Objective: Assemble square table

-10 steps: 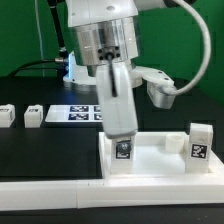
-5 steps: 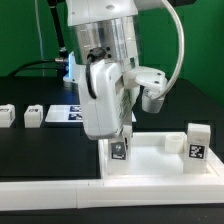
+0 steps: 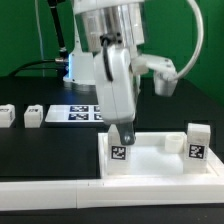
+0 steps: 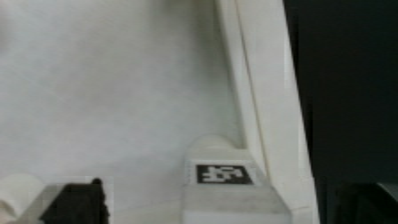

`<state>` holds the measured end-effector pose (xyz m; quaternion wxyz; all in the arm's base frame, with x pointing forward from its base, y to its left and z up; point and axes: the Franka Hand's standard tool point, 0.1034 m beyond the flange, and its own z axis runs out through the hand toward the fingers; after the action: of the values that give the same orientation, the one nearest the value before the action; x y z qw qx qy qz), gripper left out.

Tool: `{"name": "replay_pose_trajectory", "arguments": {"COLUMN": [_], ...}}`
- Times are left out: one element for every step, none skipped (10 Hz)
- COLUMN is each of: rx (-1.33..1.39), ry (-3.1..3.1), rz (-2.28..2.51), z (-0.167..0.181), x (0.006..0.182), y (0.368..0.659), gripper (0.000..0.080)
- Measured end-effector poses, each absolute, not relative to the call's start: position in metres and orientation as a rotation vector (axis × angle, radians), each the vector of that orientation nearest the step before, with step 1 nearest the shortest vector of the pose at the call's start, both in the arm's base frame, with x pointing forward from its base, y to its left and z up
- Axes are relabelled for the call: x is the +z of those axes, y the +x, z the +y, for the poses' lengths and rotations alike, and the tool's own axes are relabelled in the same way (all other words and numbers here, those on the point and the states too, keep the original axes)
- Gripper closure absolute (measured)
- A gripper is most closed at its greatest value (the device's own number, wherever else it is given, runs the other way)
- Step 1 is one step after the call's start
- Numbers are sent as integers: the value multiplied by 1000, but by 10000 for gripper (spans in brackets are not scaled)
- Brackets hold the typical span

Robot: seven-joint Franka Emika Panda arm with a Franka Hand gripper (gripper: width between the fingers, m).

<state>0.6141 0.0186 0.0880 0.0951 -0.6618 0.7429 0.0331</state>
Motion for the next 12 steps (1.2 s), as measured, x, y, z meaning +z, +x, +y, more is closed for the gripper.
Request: {"name": "replay_pose_trajectory", "arguments": {"rx": [94,96,97,97,98,98,97,79,73,53,2,-86], "ry": [-1990,-1990,-1991,-1992,-1992,-1993,-2001,-2131,-2232,-2392,-2471,-2463], "rz": [2167,2170,2170,2170,2170,2170,2163,2028,1917,1730,1620,1621], "z": [20,20,20,20,20,20,20,22,24,26,25,19], "x": [92,90,90,89,89,89,89,92,92,92,95,97], "y": [613,613,612,612,612,612,612,610,605,602,603,601], "gripper": [151,150,150,150,150,150,150,150,150,150,150,150]}}
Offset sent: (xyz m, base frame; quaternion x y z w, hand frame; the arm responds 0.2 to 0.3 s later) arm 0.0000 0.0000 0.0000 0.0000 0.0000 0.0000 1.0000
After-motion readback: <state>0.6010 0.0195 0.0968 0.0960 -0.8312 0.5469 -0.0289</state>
